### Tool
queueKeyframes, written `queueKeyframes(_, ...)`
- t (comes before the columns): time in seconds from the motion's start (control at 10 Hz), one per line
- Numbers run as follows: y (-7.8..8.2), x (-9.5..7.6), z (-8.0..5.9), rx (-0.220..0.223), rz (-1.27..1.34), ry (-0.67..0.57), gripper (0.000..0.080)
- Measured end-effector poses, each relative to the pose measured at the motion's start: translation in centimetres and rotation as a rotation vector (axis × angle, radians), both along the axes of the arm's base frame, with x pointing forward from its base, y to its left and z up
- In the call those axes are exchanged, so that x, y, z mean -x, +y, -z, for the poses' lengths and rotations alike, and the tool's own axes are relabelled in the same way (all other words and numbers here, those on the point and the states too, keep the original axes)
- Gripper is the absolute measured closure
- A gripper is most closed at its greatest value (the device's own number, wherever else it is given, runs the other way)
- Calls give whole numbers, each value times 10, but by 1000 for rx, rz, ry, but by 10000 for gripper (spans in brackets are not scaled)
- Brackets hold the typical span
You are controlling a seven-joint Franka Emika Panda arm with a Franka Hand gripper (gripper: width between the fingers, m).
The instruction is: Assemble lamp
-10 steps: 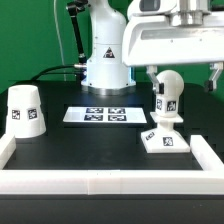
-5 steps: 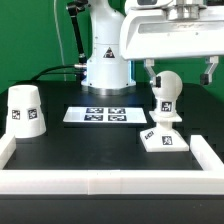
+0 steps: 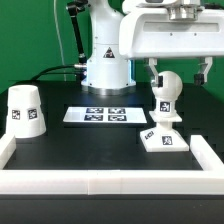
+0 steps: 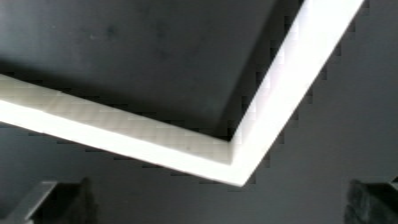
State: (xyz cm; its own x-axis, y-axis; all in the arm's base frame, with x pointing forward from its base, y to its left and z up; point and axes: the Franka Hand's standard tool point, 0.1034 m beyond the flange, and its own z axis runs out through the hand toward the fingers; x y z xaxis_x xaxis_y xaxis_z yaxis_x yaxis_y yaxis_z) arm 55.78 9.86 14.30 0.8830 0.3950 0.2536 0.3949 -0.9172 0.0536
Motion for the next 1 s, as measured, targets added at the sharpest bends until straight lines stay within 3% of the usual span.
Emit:
queueKeyframes(0.3,3,22,6,56,-217,115,100)
queueKeyframes(0.4,4,25,1,56,-216,103,100)
queueKeyframes(0.8,2,25,4,57,-218,108,100)
queueKeyframes(1.0,4,27,-1,94,-462,80,100)
